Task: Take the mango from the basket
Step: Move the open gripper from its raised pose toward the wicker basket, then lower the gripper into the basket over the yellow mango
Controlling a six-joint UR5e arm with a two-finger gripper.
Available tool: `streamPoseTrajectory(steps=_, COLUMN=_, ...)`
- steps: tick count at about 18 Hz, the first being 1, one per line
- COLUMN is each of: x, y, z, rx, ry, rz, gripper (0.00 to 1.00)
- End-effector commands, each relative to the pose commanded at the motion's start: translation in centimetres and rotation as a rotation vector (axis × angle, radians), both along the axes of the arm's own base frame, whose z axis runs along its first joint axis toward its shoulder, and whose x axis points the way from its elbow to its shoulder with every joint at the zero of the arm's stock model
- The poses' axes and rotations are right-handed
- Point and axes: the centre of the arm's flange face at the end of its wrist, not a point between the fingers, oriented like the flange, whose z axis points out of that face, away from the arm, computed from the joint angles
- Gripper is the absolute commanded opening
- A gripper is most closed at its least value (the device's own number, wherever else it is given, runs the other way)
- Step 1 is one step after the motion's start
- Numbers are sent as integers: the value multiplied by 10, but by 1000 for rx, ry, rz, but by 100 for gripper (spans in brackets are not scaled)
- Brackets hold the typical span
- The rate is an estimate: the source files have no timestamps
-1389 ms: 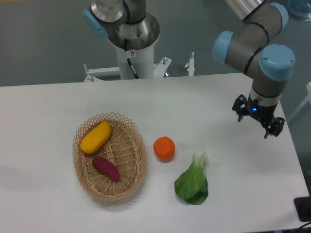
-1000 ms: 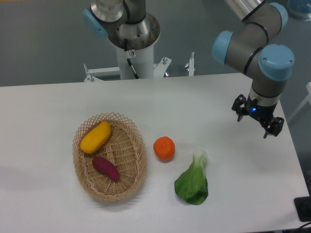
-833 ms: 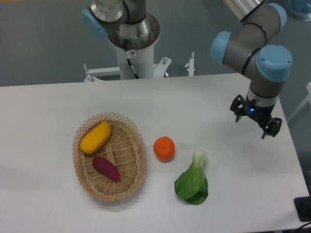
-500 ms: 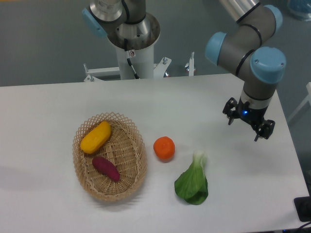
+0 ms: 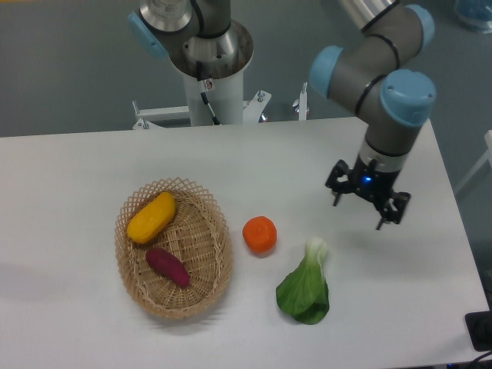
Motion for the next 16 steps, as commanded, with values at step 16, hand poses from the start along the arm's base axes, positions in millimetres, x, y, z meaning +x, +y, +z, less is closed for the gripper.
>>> streamPoseTrajectory(steps=16, x=158, y=106, z=-12, rx=2, ry=-136, rz=8, gripper=100)
